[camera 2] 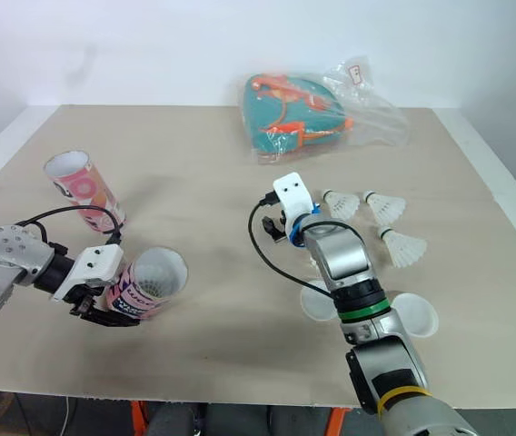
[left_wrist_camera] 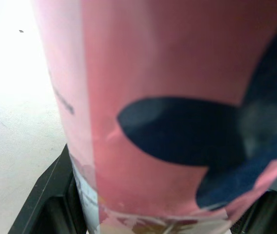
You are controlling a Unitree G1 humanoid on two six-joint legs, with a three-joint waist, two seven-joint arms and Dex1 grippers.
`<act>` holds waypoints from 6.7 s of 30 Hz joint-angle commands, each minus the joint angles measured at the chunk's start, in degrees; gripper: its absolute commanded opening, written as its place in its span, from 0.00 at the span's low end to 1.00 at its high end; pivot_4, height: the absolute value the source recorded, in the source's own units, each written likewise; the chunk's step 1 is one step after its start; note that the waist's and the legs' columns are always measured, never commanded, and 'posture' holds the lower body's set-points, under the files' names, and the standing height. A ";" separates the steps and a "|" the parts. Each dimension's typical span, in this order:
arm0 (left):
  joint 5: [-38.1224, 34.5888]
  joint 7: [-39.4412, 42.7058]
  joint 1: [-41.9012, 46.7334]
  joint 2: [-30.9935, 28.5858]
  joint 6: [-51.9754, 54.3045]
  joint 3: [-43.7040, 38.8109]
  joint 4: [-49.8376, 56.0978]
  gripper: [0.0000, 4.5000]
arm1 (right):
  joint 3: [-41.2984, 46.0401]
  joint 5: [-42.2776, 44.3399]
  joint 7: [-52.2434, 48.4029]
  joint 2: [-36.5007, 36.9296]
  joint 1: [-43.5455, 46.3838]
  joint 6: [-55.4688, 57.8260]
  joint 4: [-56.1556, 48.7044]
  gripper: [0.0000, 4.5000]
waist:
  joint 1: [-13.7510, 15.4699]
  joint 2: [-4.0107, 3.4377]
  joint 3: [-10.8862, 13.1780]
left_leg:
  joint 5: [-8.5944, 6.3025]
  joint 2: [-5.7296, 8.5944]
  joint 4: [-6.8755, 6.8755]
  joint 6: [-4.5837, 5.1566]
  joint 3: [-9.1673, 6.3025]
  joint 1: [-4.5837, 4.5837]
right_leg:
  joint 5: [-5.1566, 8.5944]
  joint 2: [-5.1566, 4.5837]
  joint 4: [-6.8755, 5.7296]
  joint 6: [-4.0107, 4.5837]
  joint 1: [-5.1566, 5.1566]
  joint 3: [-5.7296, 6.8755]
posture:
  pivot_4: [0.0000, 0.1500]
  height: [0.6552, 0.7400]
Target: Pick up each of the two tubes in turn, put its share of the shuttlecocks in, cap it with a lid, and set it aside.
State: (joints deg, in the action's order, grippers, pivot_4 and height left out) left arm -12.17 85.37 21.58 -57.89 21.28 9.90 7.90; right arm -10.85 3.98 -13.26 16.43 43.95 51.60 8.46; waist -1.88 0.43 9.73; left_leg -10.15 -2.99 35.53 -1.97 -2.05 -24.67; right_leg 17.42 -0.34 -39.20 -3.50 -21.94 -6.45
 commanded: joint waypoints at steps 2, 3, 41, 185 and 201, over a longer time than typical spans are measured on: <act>1.02 -2.13 -1.39 0.51 0.36 0.76 0.38 0.66 | 0.09 -2.16 0.31 -0.70 2.42 -2.67 0.05 0.98 | -0.01 0.00 0.00 | 0.00 0.00 -0.01 0.00 0.01 0.00 | 0.00 0.00 0.00 0.00 -0.01 -0.01 | 1.00 1.00; 1.04 -2.18 -1.56 0.52 0.37 0.69 0.46 0.66 | 0.10 -2.51 0.26 -0.75 2.52 -3.10 0.22 0.98 | -0.01 0.00 0.00 | 0.00 0.00 -0.01 0.00 0.01 0.00 | 0.00 0.00 0.00 0.00 -0.01 -0.01 | 1.00 1.00; 1.55 -3.80 -3.96 1.71 -0.52 0.64 1.09 0.66 | 6.62 23.61 -58.05 20.51 0.94 -27.78 -19.99 0.01 | 0.48 -0.11 0.06 | 0.00 0.03 -0.02 0.00 0.04 0.03 | 0.03 -0.08 0.06 -0.08 0.09 -0.01 | 1.00 1.00; 4.19 -1.68 2.87 5.82 -1.14 3.56 -4.48 0.66 | -15.41 14.63 -65.60 17.25 13.61 -27.57 -17.94 0.01 | 0.79 -0.08 -0.02 | 1.12 0.10 -0.18 1.09 1.92 -0.53 | -0.46 -1.56 1.01 -0.32 0.37 0.42 | 1.00 1.00; 3.68 -2.30 1.43 5.05 -0.70 3.14 -2.97 0.66 | -6.09 26.54 -70.34 15.73 15.78 -16.66 -16.16 0.99 | 0.73 -0.07 -0.01 | 1.11 -0.37 -0.21 1.08 1.89 -0.51 | -0.55 -1.10 0.97 -0.04 0.25 0.42 | 1.00 1.00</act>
State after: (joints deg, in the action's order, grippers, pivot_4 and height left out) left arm -10.00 84.28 24.44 -52.64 20.19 11.23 5.73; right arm -19.09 30.01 -84.65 32.22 57.50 33.80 -8.40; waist -1.15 0.36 9.72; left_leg -9.03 -3.36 35.31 -0.89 -0.16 -25.18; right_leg 16.86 -1.42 -38.24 -3.53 -21.70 -6.02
